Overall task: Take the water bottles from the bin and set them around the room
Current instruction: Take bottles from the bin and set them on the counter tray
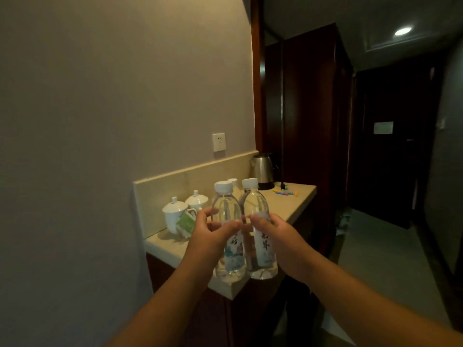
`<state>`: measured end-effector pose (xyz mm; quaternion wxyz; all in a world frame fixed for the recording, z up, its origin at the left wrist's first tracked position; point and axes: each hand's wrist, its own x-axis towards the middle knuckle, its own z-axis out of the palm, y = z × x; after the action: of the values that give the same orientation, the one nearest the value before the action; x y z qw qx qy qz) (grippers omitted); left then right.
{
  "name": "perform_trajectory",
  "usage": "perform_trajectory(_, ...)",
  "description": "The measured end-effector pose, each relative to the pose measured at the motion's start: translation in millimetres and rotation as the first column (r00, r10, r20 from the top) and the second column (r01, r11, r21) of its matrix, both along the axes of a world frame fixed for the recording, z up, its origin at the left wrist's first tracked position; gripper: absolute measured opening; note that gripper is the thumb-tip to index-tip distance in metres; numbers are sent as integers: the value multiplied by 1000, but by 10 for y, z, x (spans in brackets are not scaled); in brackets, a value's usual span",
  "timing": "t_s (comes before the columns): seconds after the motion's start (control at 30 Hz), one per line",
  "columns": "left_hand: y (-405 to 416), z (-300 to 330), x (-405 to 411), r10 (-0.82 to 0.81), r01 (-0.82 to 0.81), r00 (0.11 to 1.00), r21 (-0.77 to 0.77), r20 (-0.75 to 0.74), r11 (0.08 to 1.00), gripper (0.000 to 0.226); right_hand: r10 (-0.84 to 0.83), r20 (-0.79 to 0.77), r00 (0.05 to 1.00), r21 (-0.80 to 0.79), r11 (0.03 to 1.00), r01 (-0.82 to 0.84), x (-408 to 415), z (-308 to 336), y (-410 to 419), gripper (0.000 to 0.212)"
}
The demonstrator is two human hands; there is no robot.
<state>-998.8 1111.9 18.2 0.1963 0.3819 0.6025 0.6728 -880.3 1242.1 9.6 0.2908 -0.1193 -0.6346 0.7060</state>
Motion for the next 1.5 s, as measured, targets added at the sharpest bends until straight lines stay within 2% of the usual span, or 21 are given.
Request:
perform_trajectory(0.13, 340, -95, -56, 73, -73, 997, -10, -11, 997, 76, -34, 38, 999, 27, 999, 33, -79, -88, 478, 58)
perform_trajectory(0.27, 693, -175, -213, 131, -130, 991, -11, 21, 991, 82, -24, 61, 998, 61, 998, 20, -257, -143, 994, 57)
perform_trajectory(0.3, 776, -203, -260, 151, -151, 989, -13, 5, 988, 78, -19, 73, 997, 79, 997, 14, -319, -168, 1130, 59)
perform_trajectory(0.4, 1022, -246, -430, 254, -255, 966, -7, -54, 967, 41, 0, 65, 998, 106, 994, -7, -526, -215, 1569, 72)
perform_trajectory(0.5, 1214, -321, -577, 347, -352, 933, -42, -92, 935, 37, 1, 84, 996, 107, 994, -10, -733, -207, 1997, 77)
perform_trajectory(0.67, 1334, -440, -711, 410, -436, 886, -93, -215, 895, 41, 22, 131, 991, 119, 992, -38, -1139, -295, 2511, 67)
perform_trajectory(0.8, 1307, -516, -794, 453, -488, 866, -159, -212, 858, 43, 82, 159, 984, 157, 982, -108, -1443, -435, 2668, 46)
perform_trajectory(0.87, 1292, -521, -834, 503, -536, 839, -160, -205, 829, 49, 121, 159, 980, 165, 975, -148, -1588, -484, 2748, 42)
perform_trajectory(0.97, 1271, -532, -849, 575, -600, 798, -154, -180, 785, 56, 171, 192, 966, 191, 959, -208, -1734, -515, 2858, 52)
perform_trajectory(1.07, 1280, -516, -837, 579, -606, 794, -167, -185, 777, 62, 247, 184, 951, 163, 947, -277, -1824, -503, 2967, 60)
perform_trajectory(1.27, 1422, -519, -755, 585, -634, 766, -168, -265, 755, 63, 313, 224, 923, 201, 912, -358, -1938, -508, 3083, 66)
perform_trajectory(1.43, 1439, -608, -726, 590, -638, 764, -175, -260, 750, 69, 350, 357, 866, 299, 836, -461, -1877, -615, 3210, 87)
perform_trajectory(1.5, 1450, -643, -707, 592, -640, 765, -188, -256, 745, 71, 347, 384, 856, 335, 811, -479, -1881, -662, 3248, 87)
